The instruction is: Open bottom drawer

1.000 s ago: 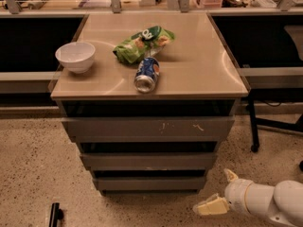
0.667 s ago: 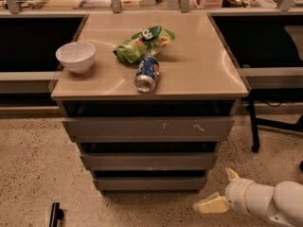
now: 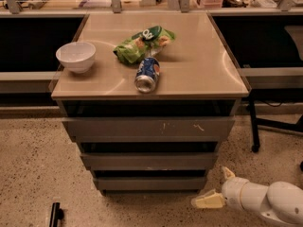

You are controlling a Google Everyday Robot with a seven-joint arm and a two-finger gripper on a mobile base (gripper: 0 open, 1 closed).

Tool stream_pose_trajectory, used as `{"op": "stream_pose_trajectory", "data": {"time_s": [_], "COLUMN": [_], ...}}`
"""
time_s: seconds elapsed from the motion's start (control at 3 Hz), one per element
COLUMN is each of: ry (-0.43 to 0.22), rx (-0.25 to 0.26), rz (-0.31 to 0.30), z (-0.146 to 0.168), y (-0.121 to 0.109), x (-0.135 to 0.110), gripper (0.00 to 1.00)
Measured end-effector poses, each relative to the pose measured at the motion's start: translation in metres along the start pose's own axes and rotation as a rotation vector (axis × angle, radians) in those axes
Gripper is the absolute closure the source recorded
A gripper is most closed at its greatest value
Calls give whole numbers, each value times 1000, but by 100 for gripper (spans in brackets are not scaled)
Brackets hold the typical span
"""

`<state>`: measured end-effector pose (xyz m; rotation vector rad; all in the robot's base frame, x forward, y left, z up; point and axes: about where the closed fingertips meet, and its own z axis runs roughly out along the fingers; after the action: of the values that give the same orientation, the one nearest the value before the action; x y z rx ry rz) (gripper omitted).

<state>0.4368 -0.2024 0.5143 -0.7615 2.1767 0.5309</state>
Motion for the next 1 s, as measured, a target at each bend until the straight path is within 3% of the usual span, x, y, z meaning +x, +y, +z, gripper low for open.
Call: {"op": "stream_pose_trajectory", "data": {"time_s": [0.33,0.67,1.0], "ry": [-75,-81,-81], "rx": [-1,-28,-27], "rz": [50,88,86], "z": [43,59,58], "y": [-23,-17,-17], "x": [18,33,32], "gripper": [0,18,41]}}
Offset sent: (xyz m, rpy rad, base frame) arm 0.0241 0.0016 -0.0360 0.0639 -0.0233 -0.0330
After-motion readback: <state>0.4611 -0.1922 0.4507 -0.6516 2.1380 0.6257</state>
